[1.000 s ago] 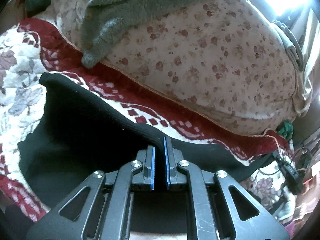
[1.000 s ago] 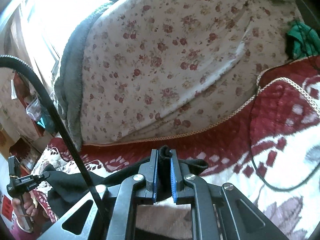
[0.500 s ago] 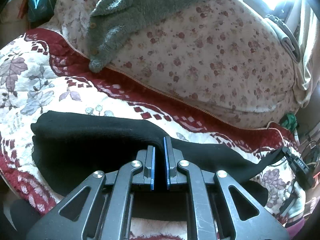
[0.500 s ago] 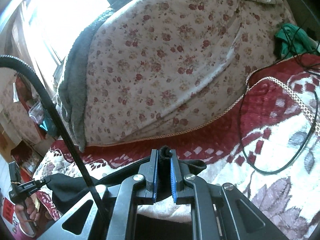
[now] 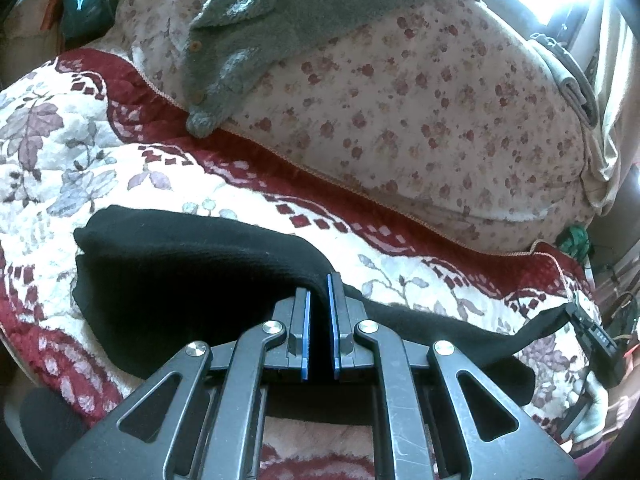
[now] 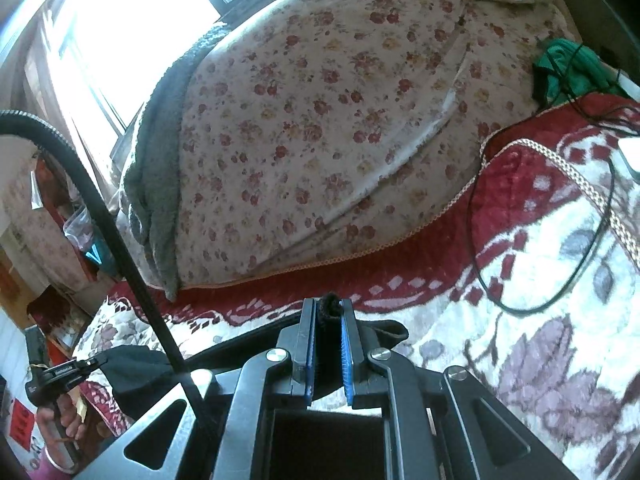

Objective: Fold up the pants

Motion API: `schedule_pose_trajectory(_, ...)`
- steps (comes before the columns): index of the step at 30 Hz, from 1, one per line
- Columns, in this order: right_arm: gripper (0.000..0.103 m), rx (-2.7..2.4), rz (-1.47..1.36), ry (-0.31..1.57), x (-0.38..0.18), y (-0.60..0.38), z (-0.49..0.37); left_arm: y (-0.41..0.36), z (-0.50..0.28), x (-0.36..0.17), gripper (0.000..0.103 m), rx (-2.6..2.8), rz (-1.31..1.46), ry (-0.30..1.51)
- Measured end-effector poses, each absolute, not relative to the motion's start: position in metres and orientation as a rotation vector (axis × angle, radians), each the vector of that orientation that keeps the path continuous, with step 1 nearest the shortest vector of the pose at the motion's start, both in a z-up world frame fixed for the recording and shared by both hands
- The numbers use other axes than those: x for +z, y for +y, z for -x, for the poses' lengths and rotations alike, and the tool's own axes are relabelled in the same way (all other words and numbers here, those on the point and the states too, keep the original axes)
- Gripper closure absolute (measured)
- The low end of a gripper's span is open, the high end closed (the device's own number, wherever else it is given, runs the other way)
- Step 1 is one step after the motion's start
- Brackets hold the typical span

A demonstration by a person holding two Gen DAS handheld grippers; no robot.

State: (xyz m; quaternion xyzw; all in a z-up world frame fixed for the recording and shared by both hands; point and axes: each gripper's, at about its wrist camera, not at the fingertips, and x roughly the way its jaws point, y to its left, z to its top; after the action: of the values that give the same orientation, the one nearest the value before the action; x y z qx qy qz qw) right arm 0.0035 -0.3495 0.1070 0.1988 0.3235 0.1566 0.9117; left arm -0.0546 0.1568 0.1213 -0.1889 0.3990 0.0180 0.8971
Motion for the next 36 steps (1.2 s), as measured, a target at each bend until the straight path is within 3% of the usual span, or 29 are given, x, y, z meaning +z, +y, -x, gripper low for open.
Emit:
schedule_pose_trajectory(14,0.093,0.295,-0.473,0.713,0.073,-0.366,0.031,0.143,0.072,0.101,0.096,0.048,0.275,0.814)
schedule_pose_trajectory(26,0.090,0.249,-0.557,0.918,0.016,-0.379,0.084,0.145,0.093,0.022,0.096,0.063,0.256,0.957)
schedule_pose_trajectory(28,0.086,0.253,-0.581,0.880,0.027,-0.387,0.089,0.144,0.095,0.026,0.096,0.057,0.246,0.944)
schedule_pose_trajectory(30,0.073,0.222,-0.601,0.832,0.036,-0.399,0.087,0.143,0.094,0.029,0.096,0.053,0.232,0.941)
schedule_pose_trajectory(31,0.061,0.218,-0.638,0.825,0.036,-0.405,0.082,0.143,0.093,0.030,0.096,0.054,0.230,0.942)
schedule_pose_trajectory(36,0.059,0.236,-0.752,0.933,0.015,-0.413,0.047,0.146,0.091,0.029,0.096,0.067,0.253,0.964)
